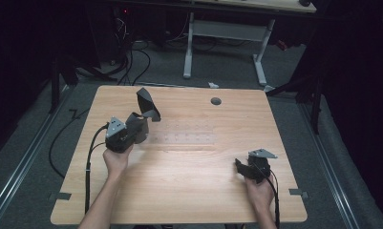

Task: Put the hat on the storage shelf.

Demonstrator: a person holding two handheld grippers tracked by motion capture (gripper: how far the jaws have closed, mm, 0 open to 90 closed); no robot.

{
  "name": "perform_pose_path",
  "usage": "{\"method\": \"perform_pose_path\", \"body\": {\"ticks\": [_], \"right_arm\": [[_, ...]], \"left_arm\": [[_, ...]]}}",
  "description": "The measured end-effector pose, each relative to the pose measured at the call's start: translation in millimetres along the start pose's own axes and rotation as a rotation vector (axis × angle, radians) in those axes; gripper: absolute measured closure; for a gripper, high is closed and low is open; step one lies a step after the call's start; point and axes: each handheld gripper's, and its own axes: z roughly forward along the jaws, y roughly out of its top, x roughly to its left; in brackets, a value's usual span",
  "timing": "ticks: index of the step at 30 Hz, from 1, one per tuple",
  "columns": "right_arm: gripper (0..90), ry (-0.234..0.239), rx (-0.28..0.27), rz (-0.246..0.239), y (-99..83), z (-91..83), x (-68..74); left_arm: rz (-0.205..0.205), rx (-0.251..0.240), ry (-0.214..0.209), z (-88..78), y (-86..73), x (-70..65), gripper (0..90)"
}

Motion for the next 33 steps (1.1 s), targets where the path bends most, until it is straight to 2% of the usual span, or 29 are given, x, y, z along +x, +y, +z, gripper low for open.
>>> {"method": "perform_pose_path", "body": {"ticks": [4, 9, 14, 16, 17, 26, 30, 33], "right_arm": [[38.9, 0.0, 0.0, 0.0, 0.0, 0.0, 0.0], [38.9, 0.0, 0.0, 0.0, 0.0, 0.0, 0.0], [38.9, 0.0, 0.0, 0.0, 0.0, 0.0, 0.1], [38.9, 0.0, 0.0, 0.0, 0.0, 0.0, 0.0], [38.9, 0.0, 0.0, 0.0, 0.0, 0.0, 0.0], [38.9, 0.001, 0.0, 0.0, 0.0, 0.0, 0.0], [38.9, 0.001, 0.0, 0.0, 0.0, 0.0, 0.0], [38.9, 0.0, 0.0, -0.001, 0.0, 0.1, -0.1]], "left_arm": [[-0.026, 0.017, 0.013, -2.2, 0.4, 2.0, 84.6], [-0.013, 0.059, 0.031, -7.5, -0.9, 4.3, 83.9], [-0.042, 0.069, 0.041, -11.4, 0.3, 8.3, 79.5], [-0.044, 0.073, 0.053, -11.9, -0.3, 8.7, 75.9], [-0.046, 0.074, 0.058, -11.9, -0.3, 8.6, 70.8], [-0.065, 0.091, 0.057, -20.2, 3.7, 7.2, 47.2], [-0.082, 0.097, 0.061, -26.2, 6.2, 7.1, 42.0], [-0.071, 0.114, 0.059, -30.3, 7.1, 4.5, 39.3]]}}
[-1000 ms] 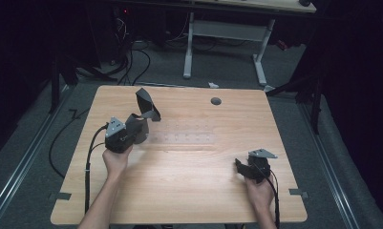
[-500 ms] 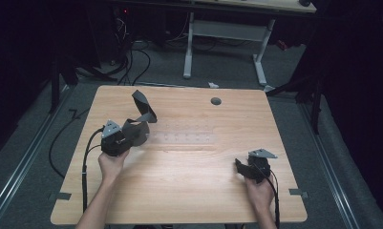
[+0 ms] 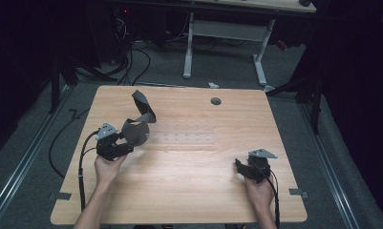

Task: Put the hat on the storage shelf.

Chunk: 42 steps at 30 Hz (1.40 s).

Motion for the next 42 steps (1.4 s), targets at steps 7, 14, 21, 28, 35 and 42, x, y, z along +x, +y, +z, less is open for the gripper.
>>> {"method": "perform_pose_path", "body": {"ticks": [7, 14, 21, 28, 35, 42], "right_arm": [[38.9, 0.001, 0.0, 0.001, 0.0, 0.0, 0.0], [38.9, 0.001, 0.001, -0.003, 0.1, 0.0, -0.1], [38.8, 0.001, 0.0, 0.0, 0.1, 0.0, 0.1], [38.8, 0.001, 0.001, -0.004, 0.1, 0.0, -0.1], [38.8, 0.001, 0.001, -0.003, 0.1, 0.0, 0.0], [38.8, 0.001, 0.001, -0.004, 0.1, 0.0, -0.1]], "left_arm": [[0.002, -0.005, -0.016, -13.5, 3.3, -4.2, 36.9], [0.009, 0.018, -0.005, -29.6, -5.2, -3.2, 36.2], [-0.007, 0.037, 0.02, -39.4, -14.3, 3.3, 35.8], [-0.013, 0.07, 0.05, -43.6, -27.8, 11.2, 35.7], [-0.043, 0.088, 0.097, -45.6, -39.6, 22.8, 35.4], [0.012, 0.093, 0.138, -42.6, -51.3, 23.5, 35.2]]}}
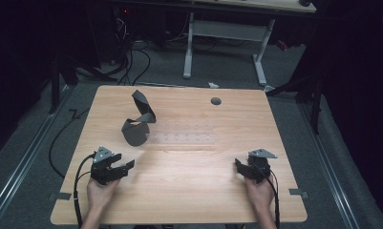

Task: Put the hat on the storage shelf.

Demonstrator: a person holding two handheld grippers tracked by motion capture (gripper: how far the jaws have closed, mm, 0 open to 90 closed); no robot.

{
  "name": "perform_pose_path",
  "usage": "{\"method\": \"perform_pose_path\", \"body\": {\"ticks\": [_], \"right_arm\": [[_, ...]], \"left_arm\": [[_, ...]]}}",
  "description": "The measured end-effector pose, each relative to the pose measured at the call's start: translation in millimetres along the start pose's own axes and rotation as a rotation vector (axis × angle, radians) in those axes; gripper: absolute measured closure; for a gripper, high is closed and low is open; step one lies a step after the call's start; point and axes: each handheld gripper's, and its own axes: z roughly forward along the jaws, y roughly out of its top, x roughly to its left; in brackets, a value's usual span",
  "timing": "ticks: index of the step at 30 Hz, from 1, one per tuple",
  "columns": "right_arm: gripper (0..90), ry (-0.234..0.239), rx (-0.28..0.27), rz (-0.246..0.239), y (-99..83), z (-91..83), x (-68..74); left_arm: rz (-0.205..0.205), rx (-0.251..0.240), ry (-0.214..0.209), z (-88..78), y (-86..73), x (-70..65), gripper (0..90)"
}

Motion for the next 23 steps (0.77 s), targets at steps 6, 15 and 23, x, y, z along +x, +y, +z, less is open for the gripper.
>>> {"method": "perform_pose_path", "body": {"ticks": [6, 15, 23], "right_arm": [[38.7, 0.0, 0.0, 0.0, 0.0, 0.0, 0.0], [38.3, 0.001, -0.001, -0.002, 0.0, 0.2, 0.1], [38.1, 0.002, -0.001, 0.0, -0.1, 0.1, 0.3]], "left_arm": [[0.057, 0.021, 0.028, 3.6, -9.0, -1.0, 34.9], [0.14, 0.057, 0.094, 10.1, -19.9, 3.0, 33.1], [0.143, 0.057, 0.102, 10.8, -19.9, 3.6, 29.8]]}}
